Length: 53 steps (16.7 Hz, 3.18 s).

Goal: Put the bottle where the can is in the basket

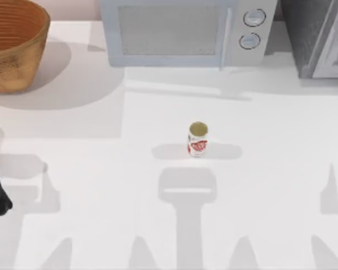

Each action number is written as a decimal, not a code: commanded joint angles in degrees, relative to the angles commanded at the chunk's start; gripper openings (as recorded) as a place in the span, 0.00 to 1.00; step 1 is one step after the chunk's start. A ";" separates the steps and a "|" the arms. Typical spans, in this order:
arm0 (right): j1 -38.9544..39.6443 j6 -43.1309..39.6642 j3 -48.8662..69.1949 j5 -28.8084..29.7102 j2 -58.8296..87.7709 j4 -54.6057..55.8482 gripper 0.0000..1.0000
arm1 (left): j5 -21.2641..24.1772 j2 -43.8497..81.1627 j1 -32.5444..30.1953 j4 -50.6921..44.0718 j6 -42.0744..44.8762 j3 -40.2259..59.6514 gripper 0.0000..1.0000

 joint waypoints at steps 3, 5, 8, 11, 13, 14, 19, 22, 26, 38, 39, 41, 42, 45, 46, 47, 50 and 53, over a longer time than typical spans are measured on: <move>0.00 0.00 0.00 0.00 0.00 0.00 1.00 | 0.46 3.18 0.70 1.18 0.01 -0.69 1.00; 0.00 0.00 0.00 0.00 0.00 0.00 1.00 | 1.28 7.35 1.61 3.69 0.14 -0.99 1.00; 0.00 0.00 0.00 0.00 0.00 0.00 1.00 | 3.31 15.78 3.49 10.38 0.52 -0.76 1.00; 0.00 0.00 0.00 0.00 0.00 0.00 1.00 | 6.06 26.41 5.92 19.72 1.00 -0.09 1.00; 0.00 0.00 0.00 0.00 0.00 0.00 1.00 | 8.15 34.47 7.80 26.96 1.37 0.40 1.00; 0.00 0.00 0.00 0.00 0.00 0.00 1.00 | 9.25 38.72 8.81 30.79 1.57 0.63 1.00; 0.00 0.00 0.00 0.00 0.00 0.00 1.00 | 14.81 60.74 13.99 50.48 2.77 1.70 1.00; 0.00 0.00 0.00 0.00 0.00 0.00 1.00 | 17.86 73.54 16.86 61.61 3.62 2.32 1.00; 0.00 0.00 0.00 0.00 0.00 0.00 1.00 | 21.18 88.24 20.02 73.97 4.78 3.09 1.00; 0.00 0.00 0.00 0.00 0.00 0.00 1.00 | 23.75 100.70 22.32 83.87 5.84 3.58 1.00; 0.00 0.00 0.00 0.00 0.00 0.00 1.00 | 23.63 100.85 22.24 83.87 5.82 3.77 1.00; 0.00 0.00 0.00 0.00 0.00 0.00 1.00 | 22.72 102.47 21.41 83.79 5.59 5.77 1.00; 0.00 0.00 0.00 0.00 0.00 0.00 1.00 | 22.15 103.74 20.78 83.74 5.44 7.17 1.00; 0.00 0.00 0.00 0.00 0.00 0.00 1.00 | 19.93 108.03 18.44 83.29 4.90 12.13 1.00; 0.00 0.00 0.00 0.00 0.00 0.00 1.00 | 19.16 109.37 17.62 83.04 4.71 13.79 1.00; 0.00 0.00 0.00 0.00 0.00 0.00 1.00 | 18.54 110.48 16.97 82.85 4.56 15.14 1.00; 0.00 0.00 0.00 0.00 0.00 0.00 1.00 | 18.03 111.47 16.43 82.75 4.44 16.27 1.00; 0.00 0.00 0.00 0.00 0.00 0.00 1.00 | 18.03 111.47 16.43 82.75 4.44 16.27 0.92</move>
